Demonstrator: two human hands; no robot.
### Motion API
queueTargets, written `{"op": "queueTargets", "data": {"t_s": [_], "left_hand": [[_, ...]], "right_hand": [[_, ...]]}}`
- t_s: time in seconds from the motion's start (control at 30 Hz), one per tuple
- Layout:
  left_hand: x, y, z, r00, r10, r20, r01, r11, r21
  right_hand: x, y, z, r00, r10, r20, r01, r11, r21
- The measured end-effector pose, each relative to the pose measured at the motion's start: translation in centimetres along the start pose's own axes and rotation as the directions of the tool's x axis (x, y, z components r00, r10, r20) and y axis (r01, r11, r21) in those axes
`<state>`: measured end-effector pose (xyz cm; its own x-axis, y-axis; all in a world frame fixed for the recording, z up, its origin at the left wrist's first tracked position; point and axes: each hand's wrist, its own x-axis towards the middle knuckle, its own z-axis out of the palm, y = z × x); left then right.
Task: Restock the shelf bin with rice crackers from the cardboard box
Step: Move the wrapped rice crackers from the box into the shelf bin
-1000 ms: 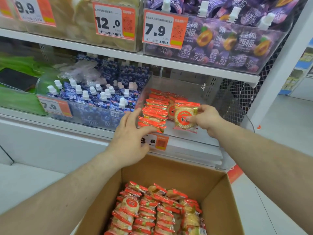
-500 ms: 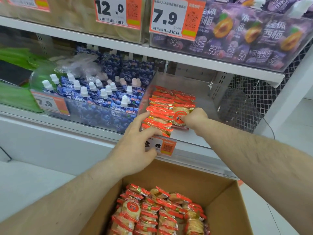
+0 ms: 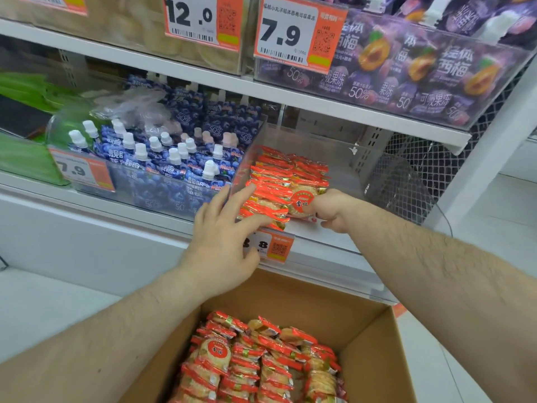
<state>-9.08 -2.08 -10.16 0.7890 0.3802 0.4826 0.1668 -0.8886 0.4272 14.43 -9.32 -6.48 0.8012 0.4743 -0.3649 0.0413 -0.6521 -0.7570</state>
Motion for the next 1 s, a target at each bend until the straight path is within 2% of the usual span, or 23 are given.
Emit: {"op": "queueTargets", "data": {"t_s": [0.1,0.17,0.2,0.23,0.27,0.3,0.33,0.37,0.4,0.43,0.47,0.5,0.57,0.6,0.63,0.7,0.77,0.83,0.9,1.0], "left_hand": [[-0.1,0.8,-0.4,0.979,0.115,-0.169,-0.091,0.985,0.144],[-0.1,1.5,-0.7,0.952,0.198,-0.235,-0.166,0.975,0.149],[-0.2,1.7,-0.6,0.948,0.237,-0.213,-0.218,0.970,0.109],[-0.4,1.9,-0.5,0.950,0.271,-0.158,-0.265,0.963,0.055],[-0.7,1.9,-0.4,0.953,0.296,-0.068,-0.297,0.955,0.004],[-1.2,2.1,-0.1,0.948,0.314,0.049,-0.313,0.949,-0.030],[-1.7,2.2,0.3,0.932,0.313,0.185,-0.311,0.950,-0.040],[-2.2,2.2,0.8,0.901,0.283,0.328,-0.288,0.957,-0.036],[-2.7,2.2,1.3,0.860,0.236,0.453,-0.252,0.967,-0.024],[-3.1,2.2,1.8,0.809,0.184,0.558,-0.220,0.976,-0.003],[-3.5,2.2,2.2,0.756,0.141,0.640,-0.201,0.979,0.022],[-3.8,2.2,2.6,0.702,0.105,0.704,-0.189,0.981,0.043],[-4.3,2.0,3.1,0.597,0.029,0.802,-0.156,0.984,0.080],[-4.4,1.7,3.3,0.556,-0.002,0.831,-0.135,0.987,0.093],[-4.5,1.5,3.5,0.533,-0.027,0.846,-0.111,0.989,0.101],[-4.3,1.0,3.6,0.526,-0.063,0.848,-0.073,0.990,0.119],[-4.0,0.4,3.6,0.538,-0.095,0.838,-0.038,0.990,0.137],[-3.9,0.0,3.7,0.536,-0.132,0.834,0.002,0.988,0.155],[-4.0,-0.4,3.7,0.521,-0.172,0.836,0.041,0.983,0.177],[-4.2,-0.9,3.9,0.502,-0.247,0.828,0.133,0.969,0.209]], "right_hand": [[-2.3,-0.6,-0.7,0.998,-0.025,-0.051,0.021,0.996,-0.084],[-4.2,-0.9,-1.1,0.966,-0.134,-0.223,0.089,0.975,-0.204],[-5.3,-0.7,-1.1,0.906,-0.256,-0.336,0.165,0.947,-0.276],[-6.5,-0.5,-1.0,0.788,-0.445,-0.426,0.313,0.885,-0.345],[-8.0,-0.1,-0.5,0.593,-0.658,-0.465,0.508,0.753,-0.418],[-9.7,0.7,0.2,0.371,-0.815,-0.445,0.672,0.566,-0.477],[-11.4,1.9,1.3,0.203,-0.901,-0.384,0.774,0.388,-0.500],[-12.7,3.4,2.6,0.113,-0.942,-0.317,0.827,0.266,-0.496],[-13.4,5.4,4.0,0.104,-0.962,-0.254,0.855,0.216,-0.471],[-13.5,7.7,5.3,0.163,-0.967,-0.198,0.867,0.236,-0.439],[-13.1,10.1,6.5,0.267,-0.954,-0.138,0.859,0.300,-0.416],[-12.3,12.5,7.6,0.412,-0.909,-0.065,0.818,0.401,-0.413],[-10.0,17.1,9.3,0.716,-0.690,0.107,0.639,0.587,-0.497],[-8.8,19.2,10.0,0.812,-0.556,0.177,0.549,0.625,-0.555],[-7.8,21.0,10.7,0.871,-0.439,0.220,0.476,0.644,-0.599],[-6.4,23.6,12.4,0.915,-0.253,0.313,0.400,0.654,-0.642],[-5.4,25.4,14.5,0.896,-0.080,0.436,0.384,0.633,-0.672],[-4.8,26.3,16.5,0.866,0.042,0.498,0.368,0.620,-0.693],[-4.1,26.5,17.7,0.863,0.093,0.497,0.335,0.631,-0.700],[-4.3,25.6,17.9,0.914,0.016,0.406,0.289,0.676,-0.678]]}}
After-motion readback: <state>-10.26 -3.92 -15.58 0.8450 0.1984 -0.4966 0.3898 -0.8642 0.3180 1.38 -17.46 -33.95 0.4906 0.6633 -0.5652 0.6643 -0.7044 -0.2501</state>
